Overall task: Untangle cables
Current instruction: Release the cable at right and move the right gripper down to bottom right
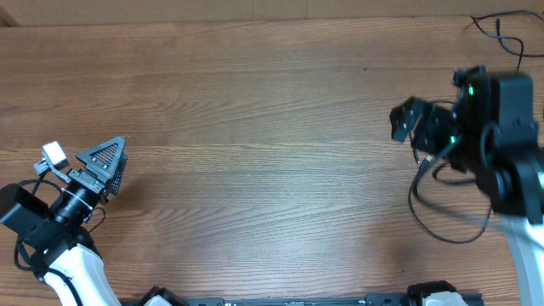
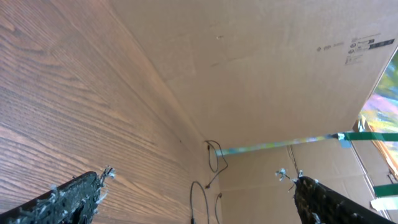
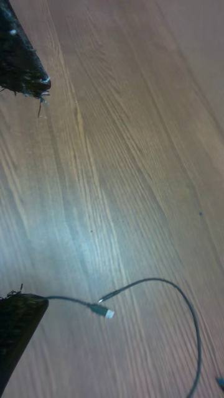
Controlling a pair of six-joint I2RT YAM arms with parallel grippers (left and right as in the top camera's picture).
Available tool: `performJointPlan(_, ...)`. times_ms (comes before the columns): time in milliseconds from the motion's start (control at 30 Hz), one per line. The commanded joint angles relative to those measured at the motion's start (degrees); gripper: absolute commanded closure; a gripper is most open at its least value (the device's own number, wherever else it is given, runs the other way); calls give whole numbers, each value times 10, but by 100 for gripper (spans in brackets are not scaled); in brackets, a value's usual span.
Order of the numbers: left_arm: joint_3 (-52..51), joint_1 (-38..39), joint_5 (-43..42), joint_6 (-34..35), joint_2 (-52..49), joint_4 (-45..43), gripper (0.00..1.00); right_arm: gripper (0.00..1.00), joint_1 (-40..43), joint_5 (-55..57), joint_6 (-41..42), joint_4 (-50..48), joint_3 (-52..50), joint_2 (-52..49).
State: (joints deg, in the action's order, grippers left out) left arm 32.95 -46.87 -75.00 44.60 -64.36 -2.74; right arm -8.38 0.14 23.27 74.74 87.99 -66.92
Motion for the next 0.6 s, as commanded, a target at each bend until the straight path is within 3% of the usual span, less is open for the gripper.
performJointPlan(0, 9, -2, -9, -13, 3, -1, 0, 0, -14, 73, 24, 30, 9, 74)
performJointPlan(267, 9, -2, -9, -13, 3, -1, 0, 0, -15, 89, 5, 120, -34, 231)
performJointPlan(567, 9, -2, -9, -13, 3, -1, 0, 0, -15, 88, 9, 171, -71, 310)
